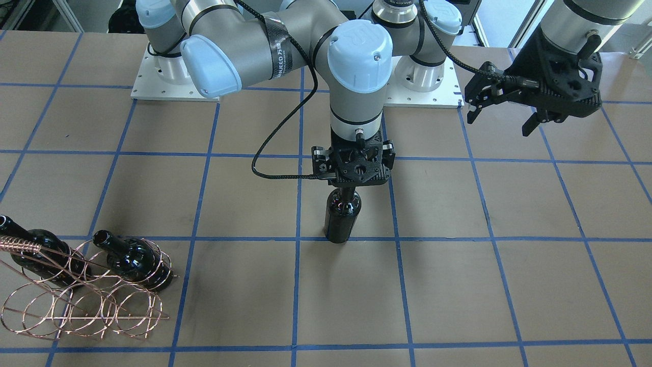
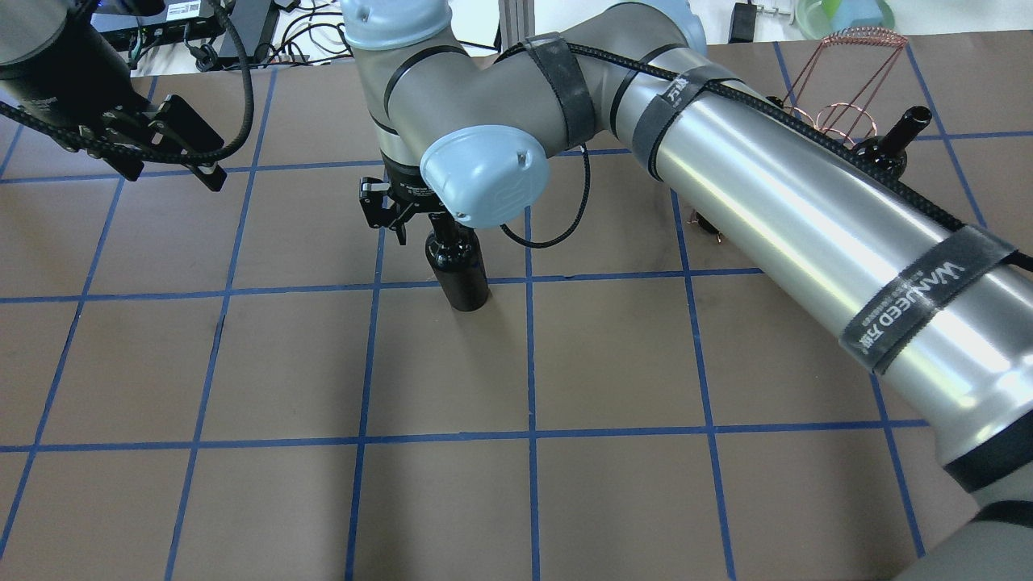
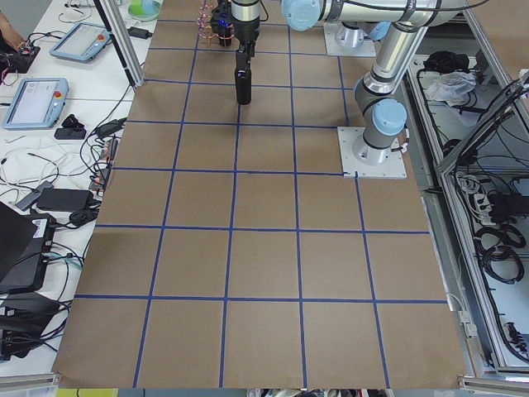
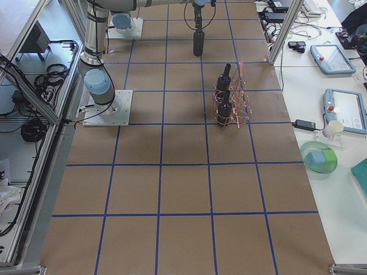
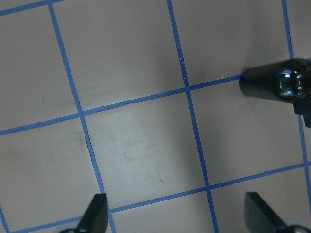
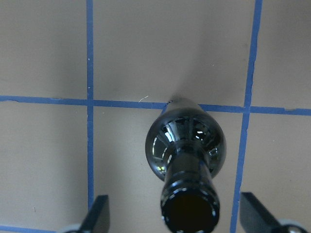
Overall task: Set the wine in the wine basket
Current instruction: 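Close the right gripper on the bottle neck and lift it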
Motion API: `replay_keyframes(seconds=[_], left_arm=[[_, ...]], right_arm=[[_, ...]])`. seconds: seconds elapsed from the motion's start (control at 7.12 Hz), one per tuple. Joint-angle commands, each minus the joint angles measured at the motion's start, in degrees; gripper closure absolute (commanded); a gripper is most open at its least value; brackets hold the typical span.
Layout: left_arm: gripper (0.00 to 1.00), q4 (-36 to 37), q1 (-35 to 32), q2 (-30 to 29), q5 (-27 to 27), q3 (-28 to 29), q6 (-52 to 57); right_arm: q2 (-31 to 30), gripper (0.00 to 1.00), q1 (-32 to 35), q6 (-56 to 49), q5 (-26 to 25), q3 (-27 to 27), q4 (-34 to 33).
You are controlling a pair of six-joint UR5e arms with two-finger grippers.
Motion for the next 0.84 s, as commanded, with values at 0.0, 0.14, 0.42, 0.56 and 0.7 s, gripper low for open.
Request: replay_keyframes(seconds=[0.0, 0.14, 0.42, 0.56, 0.7], left_arm=[[0.00, -0.01, 0.00, 0.00, 0.09, -0.01, 0.00], [0.00, -0.01, 0.00, 0.00, 0.09, -0.01, 0.00], [0.00, 0.08, 0.00, 0.00, 0.09, -0.01, 0.00], [0.00, 0.08, 0.00, 0.00, 0.00, -0.01, -0.08], [0.00, 0.08, 0.00, 0.00, 0.00, -0.01, -0.08]], right_arm=[[0.31, 0.03, 0.00, -0.05, 0.01, 0.00, -0.92], [0.57, 0.03, -0.26, -0.05, 0.01, 0.00, -1.79], [0.92, 0.07, -0.44, -0.31, -0.69, 0.00, -2.50], [1.18, 0.08, -0.44, -0.40, -0.78, 0.18, -2.51], [1.36, 0.19, -0.44, -0.40, -0.70, 0.18, -2.51]])
